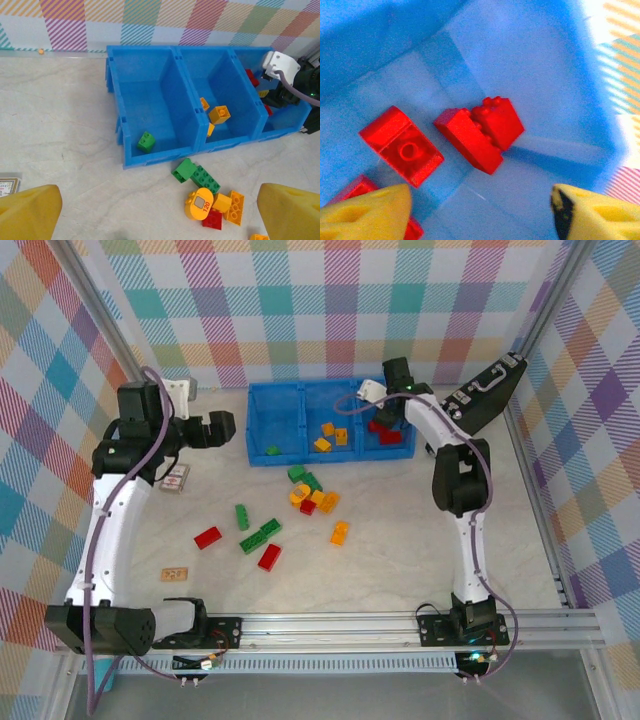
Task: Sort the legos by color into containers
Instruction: Place the lego in the container, then pick up the lego from the center of the table.
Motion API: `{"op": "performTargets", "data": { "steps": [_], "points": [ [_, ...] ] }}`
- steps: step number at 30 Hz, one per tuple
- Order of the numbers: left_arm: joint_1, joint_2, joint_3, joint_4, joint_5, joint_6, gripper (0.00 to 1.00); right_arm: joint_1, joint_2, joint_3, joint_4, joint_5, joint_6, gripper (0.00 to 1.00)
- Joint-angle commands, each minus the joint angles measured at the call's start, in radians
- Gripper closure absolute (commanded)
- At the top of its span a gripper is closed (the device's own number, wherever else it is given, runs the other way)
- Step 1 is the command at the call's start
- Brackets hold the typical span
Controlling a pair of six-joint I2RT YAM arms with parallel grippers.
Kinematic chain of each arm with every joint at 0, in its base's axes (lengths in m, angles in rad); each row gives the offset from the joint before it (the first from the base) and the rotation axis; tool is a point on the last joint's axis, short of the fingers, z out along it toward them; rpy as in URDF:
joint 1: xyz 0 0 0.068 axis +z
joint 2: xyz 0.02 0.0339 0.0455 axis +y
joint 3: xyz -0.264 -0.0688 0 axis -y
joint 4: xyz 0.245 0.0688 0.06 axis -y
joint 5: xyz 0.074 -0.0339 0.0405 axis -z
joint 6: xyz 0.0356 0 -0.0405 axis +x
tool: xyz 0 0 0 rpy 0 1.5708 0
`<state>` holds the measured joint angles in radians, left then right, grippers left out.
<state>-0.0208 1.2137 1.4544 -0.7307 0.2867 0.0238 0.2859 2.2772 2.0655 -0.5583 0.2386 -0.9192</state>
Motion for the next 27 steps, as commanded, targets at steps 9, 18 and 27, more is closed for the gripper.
{"op": "performTargets", "data": {
  "steps": [9, 18, 27],
  "points": [
    [-0.009, -0.132, 0.005, 0.023, 0.002, 0.013, 0.0, 0.162, -0.576, -0.51, 0.21, 0.215, 0.265, 0.01],
    [-0.055, -0.199, 0.0, 0.022, -0.024, 0.026, 0.0, 0.234, -0.939, -0.647, -0.02, 0.022, 0.828, 0.01],
    [-0.089, -0.231, 0.003, 0.022, -0.021, 0.024, 0.0, 0.238, -1.203, -0.768, -0.147, -0.108, 1.226, 0.01]
  ]
}}
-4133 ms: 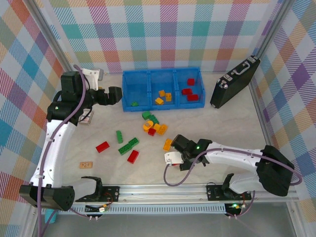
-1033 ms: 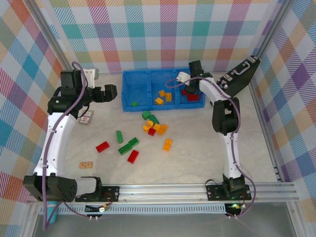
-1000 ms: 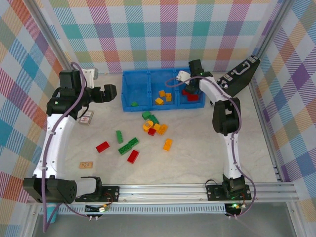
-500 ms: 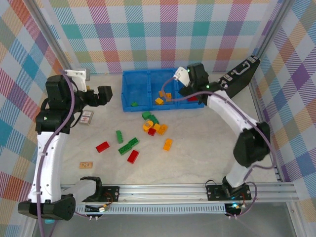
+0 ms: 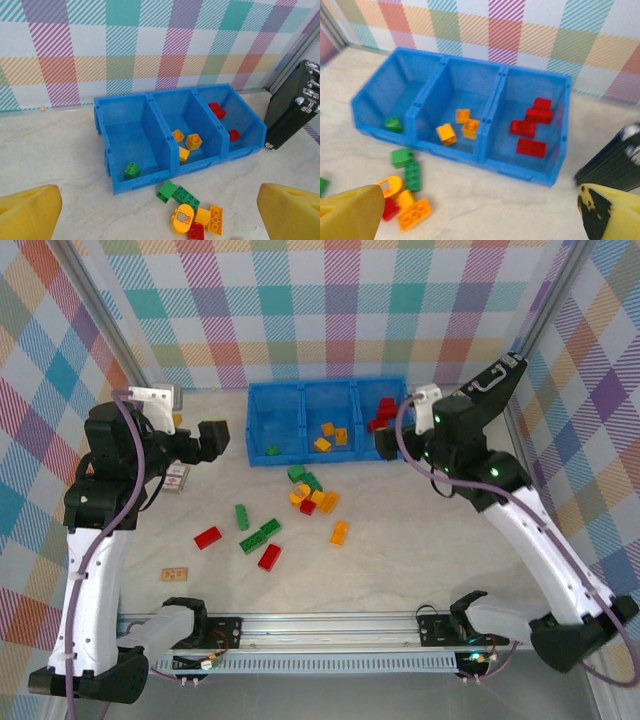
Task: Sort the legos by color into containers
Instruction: Pick up the lego from the center of the table.
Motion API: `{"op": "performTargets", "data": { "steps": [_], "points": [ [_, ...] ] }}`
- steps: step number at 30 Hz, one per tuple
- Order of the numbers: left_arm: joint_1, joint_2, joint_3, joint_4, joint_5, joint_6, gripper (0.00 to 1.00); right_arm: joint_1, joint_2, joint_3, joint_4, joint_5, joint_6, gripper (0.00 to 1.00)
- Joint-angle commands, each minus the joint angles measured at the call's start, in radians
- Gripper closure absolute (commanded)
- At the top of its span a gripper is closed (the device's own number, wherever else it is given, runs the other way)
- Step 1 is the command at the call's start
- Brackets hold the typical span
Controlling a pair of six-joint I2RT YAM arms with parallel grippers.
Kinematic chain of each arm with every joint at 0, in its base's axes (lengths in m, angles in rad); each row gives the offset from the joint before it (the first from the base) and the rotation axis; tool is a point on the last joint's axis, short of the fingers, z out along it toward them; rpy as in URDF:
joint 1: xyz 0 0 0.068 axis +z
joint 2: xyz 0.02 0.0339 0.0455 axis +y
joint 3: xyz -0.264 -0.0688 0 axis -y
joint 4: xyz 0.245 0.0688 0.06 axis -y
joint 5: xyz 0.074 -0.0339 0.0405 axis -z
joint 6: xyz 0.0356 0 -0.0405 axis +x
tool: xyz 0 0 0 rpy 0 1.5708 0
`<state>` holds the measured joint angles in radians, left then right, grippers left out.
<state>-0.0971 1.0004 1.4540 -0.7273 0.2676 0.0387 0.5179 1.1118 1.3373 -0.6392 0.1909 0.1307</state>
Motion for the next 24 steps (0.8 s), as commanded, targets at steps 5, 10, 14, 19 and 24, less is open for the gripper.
{"op": "performTargets", "data": {
  "steps": [5, 10, 14, 19, 24],
  "points": [
    [-0.024, -0.039, 0.005, 0.018, -0.004, 0.012, 0.0, 0.132, -0.11, -0.097, -0.049, 0.001, 0.277, 0.01],
    [-0.031, -0.058, 0.005, 0.023, 0.004, 0.007, 0.0, 0.156, -0.191, -0.166, 0.016, -0.163, 0.375, 0.01],
    [-0.032, -0.069, 0.003, 0.029, 0.014, 0.004, 0.0, 0.156, -0.293, -0.254, 0.147, -0.278, 0.325, 0.01],
    [-0.033, -0.081, 0.0, 0.033, 0.013, 0.003, 0.0, 0.156, -0.282, -0.251, 0.115, -0.194, 0.377, 0.01],
    [-0.033, -0.079, -0.001, 0.035, 0.013, 0.003, 0.0, 0.157, -0.214, -0.28, 0.119, -0.108, 0.489, 0.01]
  ]
}}
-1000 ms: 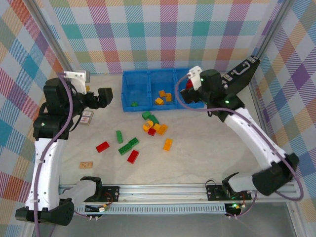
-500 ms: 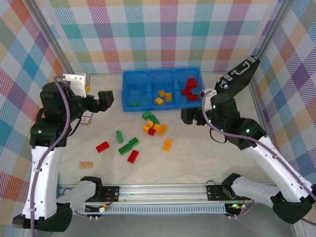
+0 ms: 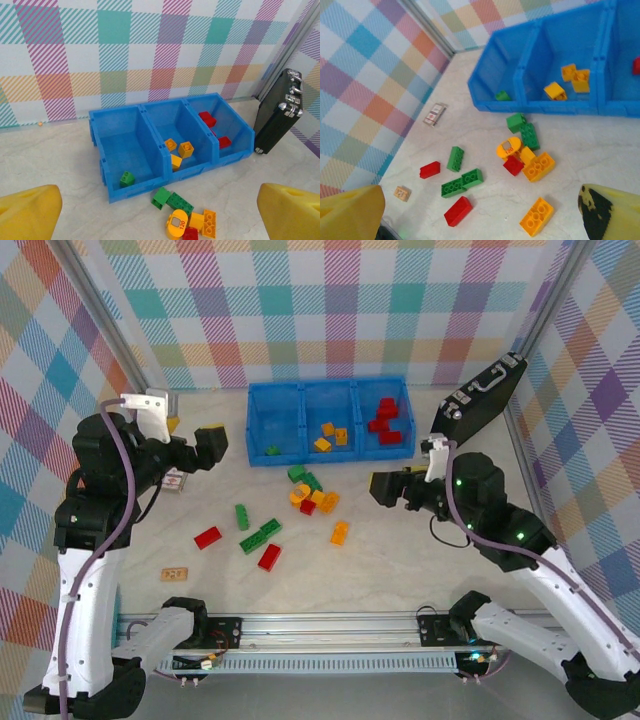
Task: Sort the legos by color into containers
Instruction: Pick up the lego from the center of the table.
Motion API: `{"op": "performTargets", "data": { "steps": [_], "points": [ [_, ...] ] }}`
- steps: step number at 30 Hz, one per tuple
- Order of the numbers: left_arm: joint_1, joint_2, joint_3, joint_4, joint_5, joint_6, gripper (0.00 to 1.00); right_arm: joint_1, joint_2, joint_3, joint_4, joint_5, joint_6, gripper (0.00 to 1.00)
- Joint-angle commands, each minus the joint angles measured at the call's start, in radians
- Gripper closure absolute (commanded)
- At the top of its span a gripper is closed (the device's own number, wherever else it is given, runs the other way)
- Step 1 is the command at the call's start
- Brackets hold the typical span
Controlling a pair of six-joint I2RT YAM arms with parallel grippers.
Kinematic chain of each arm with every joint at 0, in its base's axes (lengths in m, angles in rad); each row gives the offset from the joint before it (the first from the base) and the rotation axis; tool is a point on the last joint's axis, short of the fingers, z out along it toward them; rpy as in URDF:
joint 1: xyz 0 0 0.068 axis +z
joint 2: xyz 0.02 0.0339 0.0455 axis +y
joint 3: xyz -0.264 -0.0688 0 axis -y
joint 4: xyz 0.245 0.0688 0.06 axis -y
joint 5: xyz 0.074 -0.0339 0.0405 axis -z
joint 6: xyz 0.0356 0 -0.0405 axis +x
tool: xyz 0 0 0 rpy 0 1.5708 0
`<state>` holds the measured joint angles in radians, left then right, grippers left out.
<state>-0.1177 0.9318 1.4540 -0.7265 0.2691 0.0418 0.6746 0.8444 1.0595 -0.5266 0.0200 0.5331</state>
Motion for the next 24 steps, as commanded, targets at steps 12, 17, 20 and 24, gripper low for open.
{"op": "performTargets", "data": {
  "steps": [12, 17, 20, 24],
  "points": [
    [-0.012, 0.015, -0.006, 0.038, 0.024, -0.006, 0.0, 0.114, 0.372, 0.021, -0.162, 0.258, 0.46, 0.01],
    [-0.013, 0.018, -0.007, 0.039, 0.026, -0.006, 0.0, 0.149, 0.64, 0.183, -0.271, 0.191, 0.47, 0.01],
    [-0.013, 0.018, -0.006, 0.038, 0.024, -0.006, 0.0, 0.152, 0.751, 0.212, -0.223, 0.104, 0.468, 0.01],
    [-0.011, 0.016, -0.008, 0.038, 0.02, -0.006, 0.0, 0.172, 0.872, 0.232, -0.178, 0.048, 0.476, 0.01]
  ]
}}
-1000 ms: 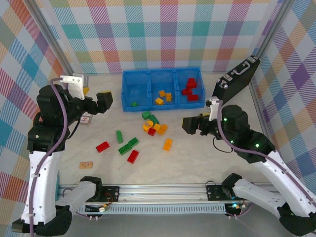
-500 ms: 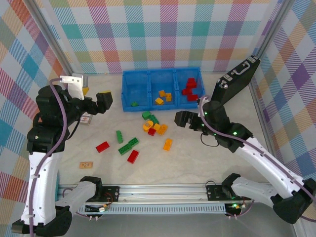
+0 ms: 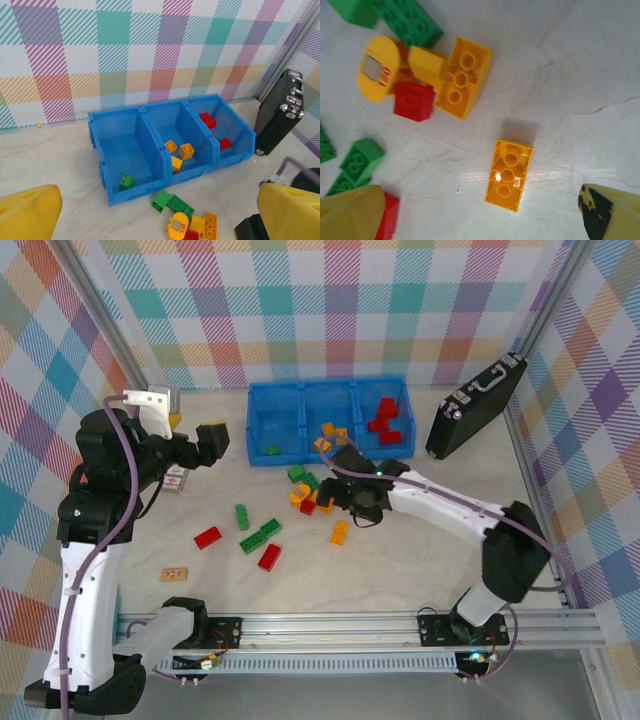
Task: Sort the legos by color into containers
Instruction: Pick up the lego from the center of the table.
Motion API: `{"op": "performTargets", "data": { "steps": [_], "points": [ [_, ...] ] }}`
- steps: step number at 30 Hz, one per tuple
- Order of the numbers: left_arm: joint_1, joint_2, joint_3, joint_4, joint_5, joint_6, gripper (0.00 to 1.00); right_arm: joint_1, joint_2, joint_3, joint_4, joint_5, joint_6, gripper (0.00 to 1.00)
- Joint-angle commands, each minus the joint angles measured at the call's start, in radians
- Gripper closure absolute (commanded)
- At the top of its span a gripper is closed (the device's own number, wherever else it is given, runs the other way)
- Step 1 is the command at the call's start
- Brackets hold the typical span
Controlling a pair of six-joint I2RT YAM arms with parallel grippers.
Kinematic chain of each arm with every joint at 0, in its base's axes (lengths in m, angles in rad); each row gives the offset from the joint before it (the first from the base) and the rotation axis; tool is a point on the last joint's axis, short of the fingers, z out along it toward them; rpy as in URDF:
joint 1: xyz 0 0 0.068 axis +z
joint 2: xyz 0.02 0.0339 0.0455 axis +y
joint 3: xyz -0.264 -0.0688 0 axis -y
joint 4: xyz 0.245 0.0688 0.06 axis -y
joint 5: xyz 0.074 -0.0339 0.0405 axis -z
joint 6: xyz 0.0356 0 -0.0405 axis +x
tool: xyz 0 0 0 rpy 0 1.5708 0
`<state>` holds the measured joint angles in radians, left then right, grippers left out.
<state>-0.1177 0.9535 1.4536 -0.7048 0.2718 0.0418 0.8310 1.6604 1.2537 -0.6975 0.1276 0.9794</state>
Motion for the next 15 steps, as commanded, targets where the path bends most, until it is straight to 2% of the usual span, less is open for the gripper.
{"op": "performTargets", "data": {
  "steps": [1, 3, 7, 15],
  "points": [
    [-0.011, -0.005, -0.008, 0.018, 0.018, -0.006, 0.0, 0.023, 0.083, 0.052, -0.015, -0.056, 0.033, 0.01],
    [-0.013, -0.005, -0.008, 0.018, 0.02, -0.007, 0.0, 0.038, 0.153, 0.096, -0.062, -0.052, 0.043, 0.0],
    [-0.016, -0.01, -0.012, 0.021, 0.024, -0.009, 0.0, 0.051, 0.263, 0.155, -0.132, -0.074, 0.087, 0.05],
    [-0.031, -0.01, -0.011, 0.018, 0.012, -0.006, 0.0, 0.065, 0.288, 0.096, -0.118, -0.067, 0.157, 0.1]
  ]
}}
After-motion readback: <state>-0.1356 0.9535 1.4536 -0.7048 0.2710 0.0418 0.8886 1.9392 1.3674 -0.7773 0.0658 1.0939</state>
